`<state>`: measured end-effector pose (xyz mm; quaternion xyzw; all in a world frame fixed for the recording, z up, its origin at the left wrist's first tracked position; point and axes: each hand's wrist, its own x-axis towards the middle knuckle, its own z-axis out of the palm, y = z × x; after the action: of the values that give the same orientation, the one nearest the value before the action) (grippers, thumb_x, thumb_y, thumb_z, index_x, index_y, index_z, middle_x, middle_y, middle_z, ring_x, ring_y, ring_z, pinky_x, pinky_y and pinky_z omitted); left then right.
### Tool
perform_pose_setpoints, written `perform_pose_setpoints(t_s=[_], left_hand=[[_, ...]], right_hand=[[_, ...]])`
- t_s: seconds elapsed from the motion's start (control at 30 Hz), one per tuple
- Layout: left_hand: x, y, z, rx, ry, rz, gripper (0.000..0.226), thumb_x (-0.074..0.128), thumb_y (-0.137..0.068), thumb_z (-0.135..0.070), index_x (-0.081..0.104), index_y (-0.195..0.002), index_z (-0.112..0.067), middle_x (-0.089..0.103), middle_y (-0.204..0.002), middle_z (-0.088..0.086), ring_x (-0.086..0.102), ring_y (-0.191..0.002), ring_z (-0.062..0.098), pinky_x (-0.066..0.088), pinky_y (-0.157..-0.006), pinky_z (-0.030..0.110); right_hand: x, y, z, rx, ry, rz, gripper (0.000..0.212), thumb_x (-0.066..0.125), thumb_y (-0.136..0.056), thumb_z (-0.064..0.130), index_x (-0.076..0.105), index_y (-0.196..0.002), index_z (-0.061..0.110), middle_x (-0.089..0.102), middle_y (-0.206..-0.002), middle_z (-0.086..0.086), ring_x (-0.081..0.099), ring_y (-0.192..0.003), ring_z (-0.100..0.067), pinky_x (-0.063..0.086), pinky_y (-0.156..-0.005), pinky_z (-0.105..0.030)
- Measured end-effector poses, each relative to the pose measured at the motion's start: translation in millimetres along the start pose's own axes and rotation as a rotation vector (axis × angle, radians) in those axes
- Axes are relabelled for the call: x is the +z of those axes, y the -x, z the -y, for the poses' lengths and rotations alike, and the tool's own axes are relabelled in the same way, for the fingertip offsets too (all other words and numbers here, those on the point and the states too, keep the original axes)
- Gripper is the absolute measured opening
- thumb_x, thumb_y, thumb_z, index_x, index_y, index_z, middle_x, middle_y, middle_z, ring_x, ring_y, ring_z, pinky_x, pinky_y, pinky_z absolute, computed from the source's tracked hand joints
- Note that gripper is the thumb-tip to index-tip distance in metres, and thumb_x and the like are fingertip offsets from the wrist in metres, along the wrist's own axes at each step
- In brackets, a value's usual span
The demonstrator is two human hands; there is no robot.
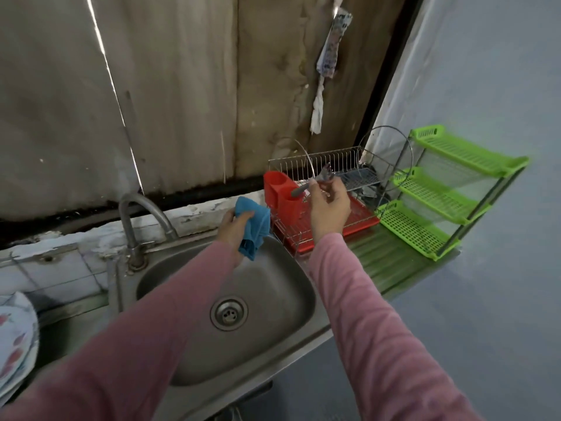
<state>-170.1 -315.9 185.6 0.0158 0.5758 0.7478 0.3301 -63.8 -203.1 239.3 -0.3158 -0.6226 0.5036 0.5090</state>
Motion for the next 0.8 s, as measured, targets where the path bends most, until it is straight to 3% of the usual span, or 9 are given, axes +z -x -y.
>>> perform_pose_setpoints(t_s=[0.07, 0.13, 0.23, 0.3, 0.37, 0.5, 0.63, 0.8], left_hand=[[0.6, -10.2, 0.6, -0.021, -0.019, 0.006, 0.018, 0.062, -0.095, -0.023, 0.054, -0.111, -0.025, 0.061, -0.106, 0.015, 0.065, -0.085, 0.034, 0.056, -0.082, 0.053], [-0.1, -18.1, 2.0, -0.038, -0.032, -0.006, 0.022, 0.059, -0.097, -0.022, 0.052, -0.117, -0.024, 0.061, -0.106, 0.015, 0.065, -0.084, 0.034, 0.058, -0.078, 0.052], [-3.2, -24.1, 6.9, -0.057, -0.057, -0.042, 0.027, 0.059, -0.097, -0.023, 0.052, -0.123, -0.025, 0.061, -0.106, 0.014, 0.064, -0.083, 0.031, 0.056, -0.063, 0.041], [-4.4, -27.8, 12.0, -0.056, -0.08, -0.054, 0.035, 0.061, -0.095, -0.025, 0.052, -0.129, -0.027, 0.062, -0.11, 0.013, 0.065, -0.088, 0.031, 0.057, -0.069, 0.042], [-5.8, -30.2, 16.9, -0.067, -0.09, -0.081, 0.038, 0.062, -0.094, -0.028, 0.051, -0.13, -0.031, 0.063, -0.112, 0.013, 0.064, -0.092, 0.032, 0.055, -0.077, 0.045], [-7.9, -30.7, 29.5, -0.091, -0.024, -0.132, 0.04, 0.065, -0.091, -0.042, 0.057, -0.126, -0.025, 0.069, -0.109, 0.014, 0.067, -0.09, 0.03, 0.054, -0.073, 0.038], [-10.2, -26.6, 43.1, -0.069, -0.098, -0.218, 0.064, 0.075, -0.072, -0.064, 0.065, -0.113, -0.016, 0.072, -0.099, 0.013, 0.067, -0.083, 0.028, 0.053, -0.066, 0.034], [-15.2, -16.3, 64.2, 0.036, -0.26, -0.354, 0.041, 0.081, -0.075, -0.047, 0.065, -0.102, -0.02, 0.07, -0.092, 0.005, 0.064, -0.076, 0.021, 0.048, -0.061, 0.029]], right_hand=[[6.5, -16.0, -8.6, -0.001, 0.034, 0.013, 0.014, 0.065, -0.095, 0.013, 0.068, -0.108, 0.007, 0.066, -0.086, 0.013, 0.058, -0.068, 0.02, 0.05, -0.07, -0.006], [12.6, -29.7, -17.5, 0.015, 0.094, 0.06, 0.013, 0.065, -0.096, 0.015, 0.068, -0.108, 0.011, 0.064, -0.089, 0.012, 0.058, -0.069, 0.018, 0.044, -0.067, -0.002], [22.0, -42.0, -30.9, 0.058, 0.206, 0.149, 0.008, 0.063, -0.096, 0.018, 0.069, -0.099, 0.014, 0.065, -0.089, 0.01, 0.056, -0.079, 0.004, 0.045, -0.081, -0.02], [26.8, -47.9, -39.3, 0.066, 0.282, 0.196, 0.009, 0.062, -0.097, 0.019, 0.067, -0.095, 0.012, 0.065, -0.089, 0.005, 0.057, -0.082, -0.008, 0.046, -0.087, -0.03], [29.2, -50.4, -46.8, 0.049, 0.375, 0.253, 0.015, 0.06, -0.098, 0.021, 0.069, -0.101, 0.01, 0.069, -0.098, -0.003, 0.058, -0.09, -0.016, 0.047, -0.093, -0.033], [25.5, -48.0, -61.3, -0.017, 0.515, 0.36, 0.026, 0.057, -0.1, 0.027, 0.071, -0.117, 0.013, 0.066, -0.116, -0.009, 0.062, -0.107, -0.025, 0.047, -0.097, -0.032], [17.6, -30.6, -70.0, -0.052, 0.522, 0.333, 0.033, 0.054, -0.101, 0.028, 0.061, -0.131, 0.016, 0.049, -0.133, -0.007, 0.053, -0.111, -0.019, 0.037, -0.091, -0.024], [2.9, 11.3, -91.7, 0.013, 0.414, 0.305, 0.027, 0.054, -0.1, 0.02, 0.057, -0.124, 0.008, 0.044, -0.133, -0.006, 0.047, -0.093, -0.009, 0.04, -0.084, -0.023]])
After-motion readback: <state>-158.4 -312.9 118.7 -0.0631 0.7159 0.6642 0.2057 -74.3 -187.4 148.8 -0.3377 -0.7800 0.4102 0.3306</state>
